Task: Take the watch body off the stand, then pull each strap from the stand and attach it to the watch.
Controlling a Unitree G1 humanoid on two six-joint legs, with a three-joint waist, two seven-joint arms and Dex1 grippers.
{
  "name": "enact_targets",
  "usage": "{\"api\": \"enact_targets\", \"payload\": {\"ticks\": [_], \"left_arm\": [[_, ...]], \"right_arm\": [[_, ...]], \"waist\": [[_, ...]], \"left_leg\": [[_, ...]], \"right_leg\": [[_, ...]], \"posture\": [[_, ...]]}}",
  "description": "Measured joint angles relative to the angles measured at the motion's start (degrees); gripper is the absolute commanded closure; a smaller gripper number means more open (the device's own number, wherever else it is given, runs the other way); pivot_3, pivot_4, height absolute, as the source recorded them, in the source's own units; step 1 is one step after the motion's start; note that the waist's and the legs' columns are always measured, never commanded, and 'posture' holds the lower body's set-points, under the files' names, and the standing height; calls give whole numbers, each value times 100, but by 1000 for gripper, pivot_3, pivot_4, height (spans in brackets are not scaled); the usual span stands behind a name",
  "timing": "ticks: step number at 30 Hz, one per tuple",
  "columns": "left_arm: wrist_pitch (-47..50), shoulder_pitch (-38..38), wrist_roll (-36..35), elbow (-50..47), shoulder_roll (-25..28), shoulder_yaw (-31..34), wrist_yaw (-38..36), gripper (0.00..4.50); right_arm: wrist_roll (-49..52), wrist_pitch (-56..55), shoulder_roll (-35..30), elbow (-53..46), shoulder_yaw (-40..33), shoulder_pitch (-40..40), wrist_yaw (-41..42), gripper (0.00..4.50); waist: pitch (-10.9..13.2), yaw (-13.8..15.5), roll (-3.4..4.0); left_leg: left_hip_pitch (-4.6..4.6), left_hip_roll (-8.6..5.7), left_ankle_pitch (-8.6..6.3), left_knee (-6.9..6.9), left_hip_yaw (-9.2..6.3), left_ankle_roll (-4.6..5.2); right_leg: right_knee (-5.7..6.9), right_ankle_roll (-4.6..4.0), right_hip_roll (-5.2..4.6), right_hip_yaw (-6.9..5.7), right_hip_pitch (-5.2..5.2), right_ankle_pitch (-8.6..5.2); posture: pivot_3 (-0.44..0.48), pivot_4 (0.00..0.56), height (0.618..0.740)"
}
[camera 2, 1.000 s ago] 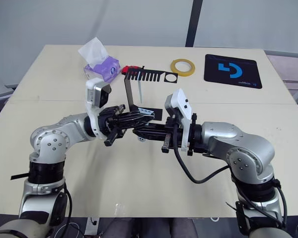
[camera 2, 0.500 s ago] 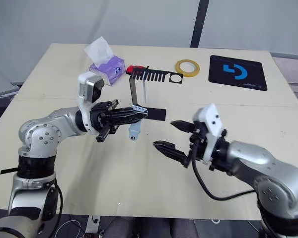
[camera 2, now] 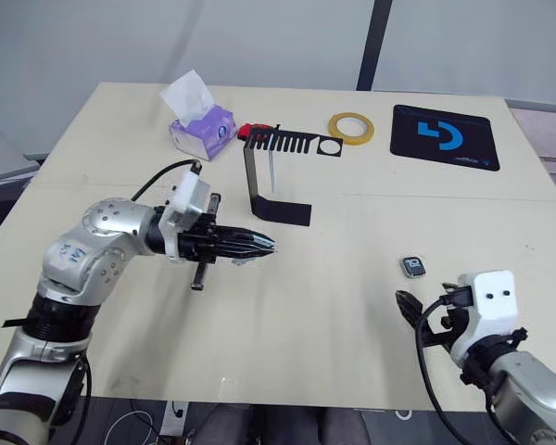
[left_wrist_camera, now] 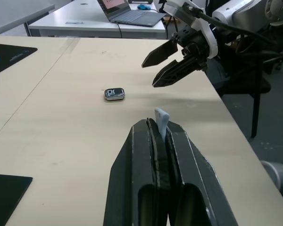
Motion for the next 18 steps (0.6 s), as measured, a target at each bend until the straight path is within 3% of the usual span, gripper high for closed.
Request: {"api": "enact_targets", "payload": {"ticks": [8, 18], "left_arm": [[-266, 216, 286, -174, -79, -78, 101, 4500], [-103, 231, 272, -355, -65, -72, 262, 4500]], "right_arm": [[-902, -520, 73, 1256, 868, -854, 9, 40], [-1493, -881, 87, 2239, 1174, -1421, 205, 40]], "waist": [[0, -5, 1], [0, 7, 1]], "left_leg": [[0, -3, 1, 0, 0, 7], [-5, -6, 3, 2, -6, 12]], "right_leg": [[4, 1, -2, 1, 0, 1], [5, 4, -5, -4, 0, 2]], "posture": [[0, 150, 738], [0, 150, 738]]}}
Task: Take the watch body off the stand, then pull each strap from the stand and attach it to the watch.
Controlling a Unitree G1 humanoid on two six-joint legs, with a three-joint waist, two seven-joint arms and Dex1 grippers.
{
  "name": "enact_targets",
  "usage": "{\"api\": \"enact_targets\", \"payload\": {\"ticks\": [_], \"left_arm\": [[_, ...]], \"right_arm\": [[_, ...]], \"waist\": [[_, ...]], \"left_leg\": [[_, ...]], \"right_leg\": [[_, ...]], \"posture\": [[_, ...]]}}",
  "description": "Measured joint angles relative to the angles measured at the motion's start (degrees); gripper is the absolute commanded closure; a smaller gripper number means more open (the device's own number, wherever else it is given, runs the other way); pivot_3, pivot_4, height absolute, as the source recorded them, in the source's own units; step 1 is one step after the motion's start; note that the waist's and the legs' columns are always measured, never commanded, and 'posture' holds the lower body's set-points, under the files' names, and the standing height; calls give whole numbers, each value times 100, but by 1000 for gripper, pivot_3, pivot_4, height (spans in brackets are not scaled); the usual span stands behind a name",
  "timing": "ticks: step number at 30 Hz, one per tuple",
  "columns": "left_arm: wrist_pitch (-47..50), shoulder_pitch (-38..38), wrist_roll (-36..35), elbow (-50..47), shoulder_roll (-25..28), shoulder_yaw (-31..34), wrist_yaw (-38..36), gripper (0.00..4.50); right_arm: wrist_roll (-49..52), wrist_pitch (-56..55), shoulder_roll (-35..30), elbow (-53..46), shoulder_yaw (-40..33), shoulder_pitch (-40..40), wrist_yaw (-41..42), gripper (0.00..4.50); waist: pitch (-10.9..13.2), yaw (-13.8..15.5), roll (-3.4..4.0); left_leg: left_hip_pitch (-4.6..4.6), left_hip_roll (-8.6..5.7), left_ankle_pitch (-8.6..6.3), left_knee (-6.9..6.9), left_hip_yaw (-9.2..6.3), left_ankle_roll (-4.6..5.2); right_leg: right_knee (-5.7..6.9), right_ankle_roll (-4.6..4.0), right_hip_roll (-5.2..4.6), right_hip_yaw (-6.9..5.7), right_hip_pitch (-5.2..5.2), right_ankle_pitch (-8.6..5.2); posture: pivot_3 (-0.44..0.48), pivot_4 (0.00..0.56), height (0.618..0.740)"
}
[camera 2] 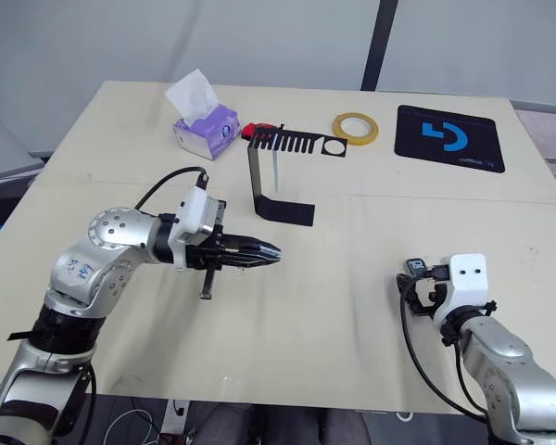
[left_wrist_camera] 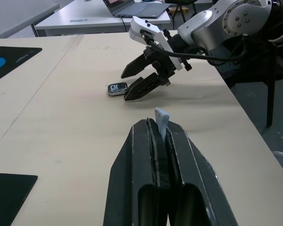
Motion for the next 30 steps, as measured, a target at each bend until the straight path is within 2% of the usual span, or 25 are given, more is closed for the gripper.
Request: {"api": "enact_targets", "payload": {"ticks": [17, 27, 30], "left_arm": [[346, 63, -120, -191, -70, 115, 197, 4500], [386, 62, -127, -190, -160, 123, 222, 4500], [387, 61, -127, -190, -172, 123, 224, 4500]], "right_arm": [[-153, 367, 499, 129, 146, -563, -255, 40], [-215, 534, 558, 90, 140, -644, -374, 40], [-223, 585, 587, 95, 117, -682, -442, 842]], "waist": [[0, -9, 1], [-1, -10, 1], [-1, -10, 1]], "left_leg": [[1, 0, 1, 2, 1, -1], [2, -1, 1, 4, 1, -1], [2, -1, 1, 4, 1, -1]], "right_leg": [[3, 0, 0, 1, 0, 0], [5, 1, 0, 1, 0, 0], [6, 1, 0, 1, 0, 0]], "posture": [[0, 150, 738], [0, 150, 738], [0, 150, 738]]}}
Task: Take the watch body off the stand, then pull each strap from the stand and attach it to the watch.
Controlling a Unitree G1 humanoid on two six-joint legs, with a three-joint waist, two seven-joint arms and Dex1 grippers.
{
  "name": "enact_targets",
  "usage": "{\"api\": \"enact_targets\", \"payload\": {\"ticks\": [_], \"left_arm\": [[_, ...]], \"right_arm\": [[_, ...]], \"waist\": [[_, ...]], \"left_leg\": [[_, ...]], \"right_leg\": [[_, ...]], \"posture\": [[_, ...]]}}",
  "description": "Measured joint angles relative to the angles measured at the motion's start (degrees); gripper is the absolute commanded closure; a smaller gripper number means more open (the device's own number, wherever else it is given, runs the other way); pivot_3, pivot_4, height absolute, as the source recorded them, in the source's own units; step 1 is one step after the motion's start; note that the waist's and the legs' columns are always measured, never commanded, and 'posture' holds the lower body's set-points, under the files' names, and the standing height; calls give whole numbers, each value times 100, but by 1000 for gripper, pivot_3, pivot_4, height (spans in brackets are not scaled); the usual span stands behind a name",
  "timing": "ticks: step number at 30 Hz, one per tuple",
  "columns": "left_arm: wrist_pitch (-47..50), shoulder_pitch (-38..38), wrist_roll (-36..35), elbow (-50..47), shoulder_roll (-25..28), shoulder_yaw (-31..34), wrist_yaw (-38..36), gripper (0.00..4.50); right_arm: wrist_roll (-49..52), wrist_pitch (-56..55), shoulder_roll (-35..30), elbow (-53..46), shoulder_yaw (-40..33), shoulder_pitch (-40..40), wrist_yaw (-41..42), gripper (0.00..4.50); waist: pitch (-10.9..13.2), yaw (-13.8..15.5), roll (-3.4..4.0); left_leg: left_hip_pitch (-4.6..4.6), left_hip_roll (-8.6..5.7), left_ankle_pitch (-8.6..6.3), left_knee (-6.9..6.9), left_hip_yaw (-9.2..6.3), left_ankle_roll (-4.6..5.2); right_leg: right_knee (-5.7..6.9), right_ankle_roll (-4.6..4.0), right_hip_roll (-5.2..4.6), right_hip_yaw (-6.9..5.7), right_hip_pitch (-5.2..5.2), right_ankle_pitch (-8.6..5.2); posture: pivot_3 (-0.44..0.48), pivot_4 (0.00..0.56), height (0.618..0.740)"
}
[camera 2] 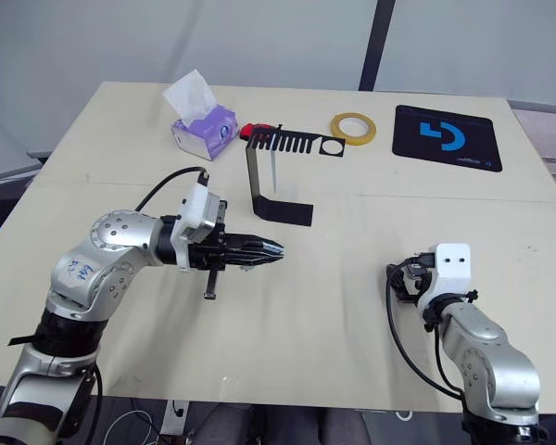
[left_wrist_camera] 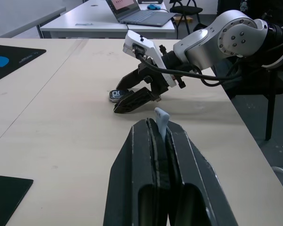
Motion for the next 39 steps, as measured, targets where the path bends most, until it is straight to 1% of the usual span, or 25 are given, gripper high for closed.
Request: {"api": "enact_targets", "payload": {"ticks": [4, 7, 12, 16, 18, 20, 23, 25, 27, 31, 39], "left_arm": [[0, -1, 0, 0, -8, 0, 4, 4500], [0, -2, 1, 5, -7, 5, 3, 4500], [-127, -12, 77, 148, 18, 9, -13, 4500], [-794, -76, 574, 529, 28, -25, -23, 4500], [-1287, -84, 828, 729, 22, -45, -78, 4500], [-1741, -100, 1044, 995, -40, -52, -90, 4500], [-2378, -250, 1340, 1473, -213, -87, -81, 4500], [-2930, -346, 1562, 1776, -266, -135, -84, 4500], [-3290, -381, 1707, 2019, -317, -179, -92, 4500], [-3829, -427, 2000, 2470, -394, -248, -74, 4500], [-4569, -548, 2348, 2970, -480, -271, -11, 4500]], "right_arm": [[2, 77, 5, -11, -31, -28, -29, 2830], [1, 113, -13, -22, -51, -32, -21, 2866], [-45, 322, -498, -24, 0, -89, 236, 2866], [339, 940, -915, -246, 78, -589, 727, 2866], [658, 1321, -1125, -441, 178, -1009, 997, 2866], [1177, 1913, -991, -517, 169, -1622, 1126, 2866], [1906, 2854, -579, -476, 98, -2431, 1160, 2866], [2221, 3490, -228, -391, 15, -2980, 1110, 2866], [2365, 3949, 70, -242, -84, -3314, 1010, 2866], [2657, 4272, 416, 152, -132, -3574, 722, 2866], [3002, 4272, 602, 546, -127, -3856, 270, 2866]], "waist": [[0, 0, 0], [0, 5, 0], [0, 7, 0], [0, -42, 0], [0, -72, 1], [0, -105, 0], [0, -109, 0], [0, -109, 1], [-1, -104, 1], [-1, -118, 1], [-1, -138, 1]], "left_leg": [[0, 0, 0, 0, 0, 0], [0, -3, 0, 2, 0, 0], [-1, -5, 0, 1, 0, 1], [1, 4, 0, 1, 4, 1], [2, 6, 0, 0, 3, 1], [1, 7, 0, 2, 0, 1], [-2, 4, 0, 5, -6, 1], [-4, -1, 0, 5, -12, 1], [-7, -4, 0, 5, -18, 2], [-10, -14, 0, 5, -21, 2], [-10, -11, 1, 4, -18, 2]], "right_leg": [[0, 0, 0, 0, 0, 0], [0, 2, -2, 1, 1, 1], [0, 2, -2, 1, 1, 1], [-1, 2, 4, -1, 1, 1], [0, 1, 5, -2, 1, 1], [1, 1, 4, -4, 1, 1], [7, 1, -2, -11, 1, 1], [9, 1, -7, -17, 0, 1], [10, 2, -10, -22, 0, 1], [13, 4, -16, -22, 0, 3], [16, 4, -14, -23, -3, 3]], "posture": [[0, 150, 738], [0, 150, 738], [0, 150, 738], [0, 150, 738], [0, 150, 738], [0, 150, 738], [0, 150, 738], [0, 150, 738], [0, 150, 738], [0, 150, 738], [0, 150, 738]]}}
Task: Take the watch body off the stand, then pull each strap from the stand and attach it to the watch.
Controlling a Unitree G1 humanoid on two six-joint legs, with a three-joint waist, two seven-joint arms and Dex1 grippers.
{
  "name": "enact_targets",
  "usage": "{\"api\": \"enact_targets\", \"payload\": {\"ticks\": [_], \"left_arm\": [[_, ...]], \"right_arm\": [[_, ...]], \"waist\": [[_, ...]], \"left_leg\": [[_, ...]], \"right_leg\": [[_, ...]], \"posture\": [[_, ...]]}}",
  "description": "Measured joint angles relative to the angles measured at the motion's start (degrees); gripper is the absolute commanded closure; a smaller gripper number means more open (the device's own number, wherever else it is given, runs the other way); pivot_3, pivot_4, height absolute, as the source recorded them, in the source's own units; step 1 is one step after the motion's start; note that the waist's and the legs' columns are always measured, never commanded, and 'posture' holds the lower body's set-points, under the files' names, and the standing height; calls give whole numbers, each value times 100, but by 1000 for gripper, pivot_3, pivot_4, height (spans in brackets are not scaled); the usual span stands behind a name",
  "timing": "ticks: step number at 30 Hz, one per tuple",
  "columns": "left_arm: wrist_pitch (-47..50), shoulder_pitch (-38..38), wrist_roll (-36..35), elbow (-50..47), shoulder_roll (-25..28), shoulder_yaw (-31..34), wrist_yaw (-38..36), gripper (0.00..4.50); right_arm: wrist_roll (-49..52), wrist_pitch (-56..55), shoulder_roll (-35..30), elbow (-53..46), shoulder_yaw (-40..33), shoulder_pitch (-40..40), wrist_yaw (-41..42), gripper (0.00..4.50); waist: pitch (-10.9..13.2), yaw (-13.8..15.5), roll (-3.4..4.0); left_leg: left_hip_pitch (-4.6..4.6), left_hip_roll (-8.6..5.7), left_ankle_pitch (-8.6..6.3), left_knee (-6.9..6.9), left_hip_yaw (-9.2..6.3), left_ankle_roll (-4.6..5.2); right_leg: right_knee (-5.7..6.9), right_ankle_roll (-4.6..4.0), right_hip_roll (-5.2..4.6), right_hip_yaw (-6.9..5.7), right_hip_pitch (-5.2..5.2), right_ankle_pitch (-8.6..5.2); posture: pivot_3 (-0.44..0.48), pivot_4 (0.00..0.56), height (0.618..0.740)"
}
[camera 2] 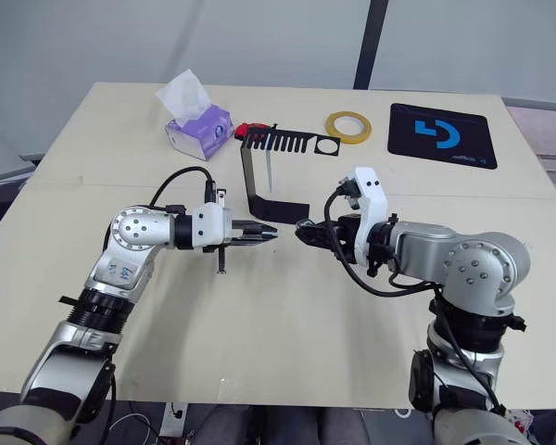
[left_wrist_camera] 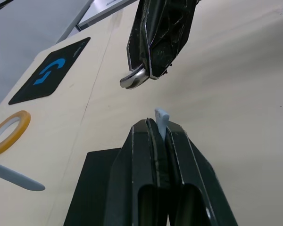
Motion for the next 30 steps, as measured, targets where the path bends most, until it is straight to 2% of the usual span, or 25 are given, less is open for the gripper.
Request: {"api": "enact_targets", "payload": {"ticks": [12, 19, 30], "left_arm": [[-858, -244, 209, 323, -83, -43, 126, 4500], [-960, -350, 287, 425, -84, -102, 127, 4500], [-1113, -435, 356, 634, -78, -124, 162, 4500]], "right_arm": [[1195, 0, 75, 591, -9, -48, -939, 2866], [1844, 0, 106, 832, -147, -155, -1658, 2866], [2565, -95, -22, 981, -45, -116, -2299, 2866]], "waist": [[0, -5, 0], [0, -6, 0], [0, -6, 0]], "left_leg": [[-1, 1, 0, 0, 2, 1], [-2, 3, 0, 0, 2, 1], [-2, 4, 0, -1, 2, 2]], "right_leg": [[2, 0, -1, 1, -2, 0], [2, 0, -2, 1, -3, 0], [1, 0, -3, 0, -3, 0]], "posture": [[0, 150, 738], [0, 150, 738], [0, 150, 738]]}}
